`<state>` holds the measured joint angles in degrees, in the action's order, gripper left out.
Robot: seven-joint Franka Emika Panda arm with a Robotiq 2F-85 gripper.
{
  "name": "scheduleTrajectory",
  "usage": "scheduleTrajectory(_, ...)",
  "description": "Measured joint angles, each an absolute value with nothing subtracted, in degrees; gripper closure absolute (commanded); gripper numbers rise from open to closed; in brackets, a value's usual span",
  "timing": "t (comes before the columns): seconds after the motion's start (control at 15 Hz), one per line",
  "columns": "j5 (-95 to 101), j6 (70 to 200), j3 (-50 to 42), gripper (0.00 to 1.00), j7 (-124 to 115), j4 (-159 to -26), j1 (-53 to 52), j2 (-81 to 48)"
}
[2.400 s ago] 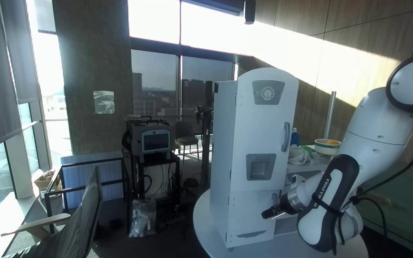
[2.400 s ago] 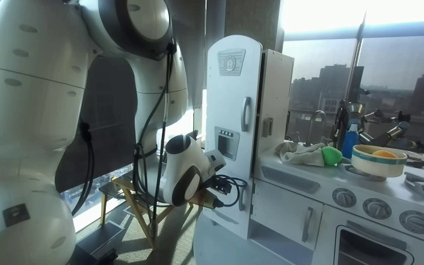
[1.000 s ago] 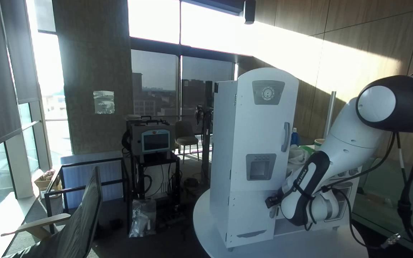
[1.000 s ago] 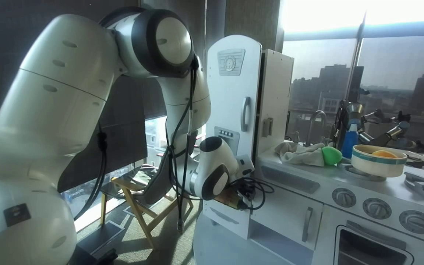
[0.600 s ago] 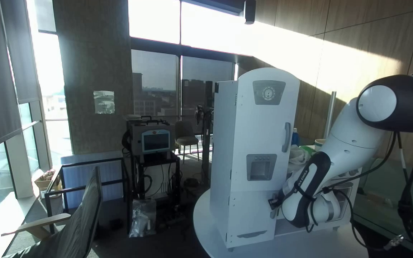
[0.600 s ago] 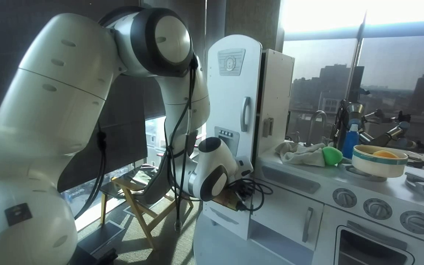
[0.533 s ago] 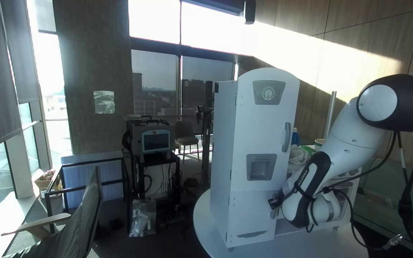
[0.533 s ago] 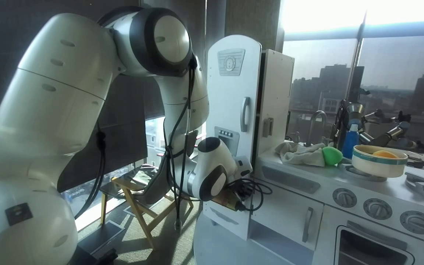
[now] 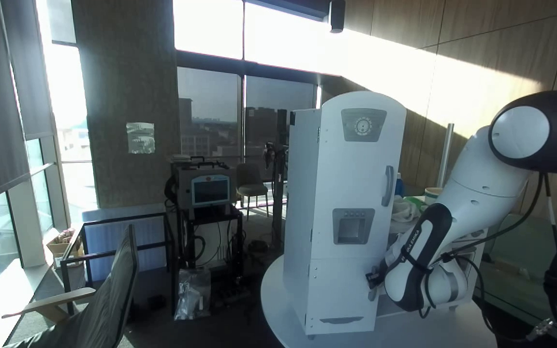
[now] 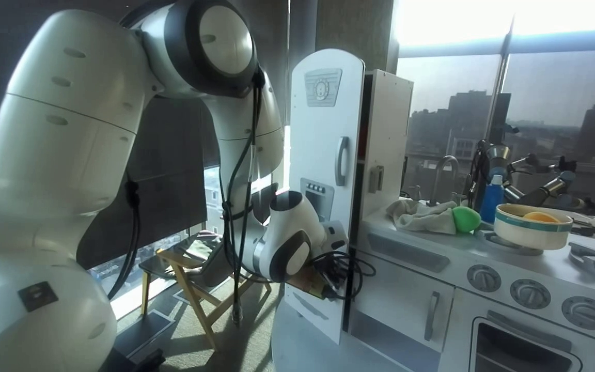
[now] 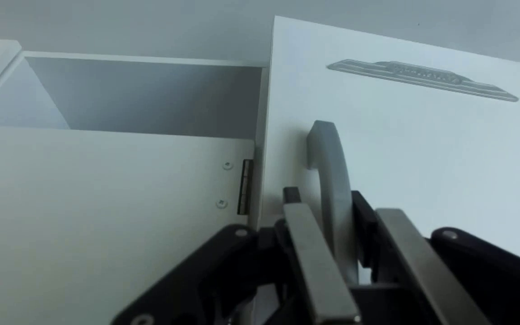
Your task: Close the cabinet door on the left and open the cabinet door on the lower right
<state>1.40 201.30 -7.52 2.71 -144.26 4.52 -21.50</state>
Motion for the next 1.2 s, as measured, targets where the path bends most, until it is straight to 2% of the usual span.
scheduleTrajectory(0.33, 2.09, 192.95, -9.03, 0.01, 5.75, -148.54, 3.28, -15.99)
scheduleTrajectory(0.47, 1.19, 190.18, -14.16, 0.0, 7.4, -149.25, -0.54, -14.87)
scheduleTrajectory(0.87, 3.84, 175.0, -40.62, 0.01, 15.64, -148.17, -13.4, -15.6)
scheduleTrajectory(1.07, 4.74, 173.11, -42.28, 0.0, 15.59, -146.98, -15.02, -13.84)
scheduleTrajectory(1.2, 5.44, 171.68, -37.3, 0.0, 14.15, -146.1, -11.94, -11.38)
